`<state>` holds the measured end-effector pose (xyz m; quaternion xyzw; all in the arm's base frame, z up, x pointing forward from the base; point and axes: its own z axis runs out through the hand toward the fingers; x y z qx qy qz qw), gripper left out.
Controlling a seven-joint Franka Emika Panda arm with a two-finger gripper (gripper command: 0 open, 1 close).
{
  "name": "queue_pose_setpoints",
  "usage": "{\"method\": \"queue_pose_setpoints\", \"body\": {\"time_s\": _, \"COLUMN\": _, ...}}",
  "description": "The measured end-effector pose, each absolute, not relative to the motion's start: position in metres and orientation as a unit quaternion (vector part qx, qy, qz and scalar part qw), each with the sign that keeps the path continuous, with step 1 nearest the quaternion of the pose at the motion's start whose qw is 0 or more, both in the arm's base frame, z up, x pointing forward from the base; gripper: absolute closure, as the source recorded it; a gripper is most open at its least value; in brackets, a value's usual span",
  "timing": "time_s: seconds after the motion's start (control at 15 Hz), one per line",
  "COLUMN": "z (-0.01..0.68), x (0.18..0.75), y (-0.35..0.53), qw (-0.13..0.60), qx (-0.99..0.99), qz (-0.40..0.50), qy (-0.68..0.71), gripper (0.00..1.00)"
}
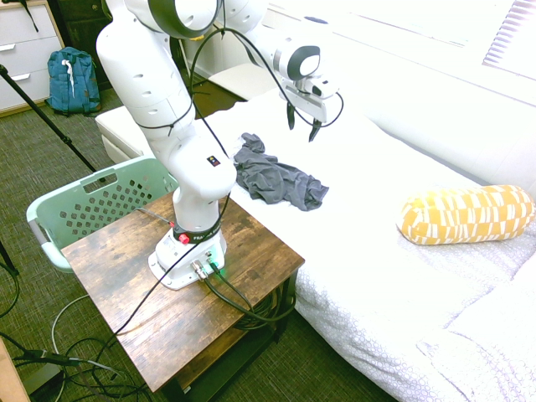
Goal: Put my clothes in the laundry bag
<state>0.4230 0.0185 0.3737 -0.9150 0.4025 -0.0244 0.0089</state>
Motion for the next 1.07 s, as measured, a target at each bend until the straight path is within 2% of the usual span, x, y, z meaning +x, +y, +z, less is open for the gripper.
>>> {"method": "queue_pose_setpoints", "body": {"time_s": 0.27, "z": 0.368, "x": 0.432, "y": 0.031, "qw": 0.007, "qx": -0.921, "qz": -0.023, "qy": 0.389, "gripper": 0.00}}
{"method": "queue_pose_setpoints", "body": {"time_s": 0.47, "z": 0.347, "x": 0.471, "y": 0.072, "qw": 0.015, "qx": -0.931, "qz": -0.028, "qy": 0.362, "gripper": 0.00}}
{"method": "queue_pose_setpoints", "body": {"time_s": 0.8, "z": 0.270, "x": 0.550, "y": 0.146, "qw": 0.012, "qx": -0.948, "qz": -0.005, "qy": 0.319, "gripper": 0.00}}
{"method": "queue_pose_setpoints", "body": {"time_s": 1.07, "z": 0.173, "x": 0.579, "y": 0.216, "qw": 0.005, "qx": -0.960, "qz": 0.038, "qy": 0.278, "gripper": 0.00}}
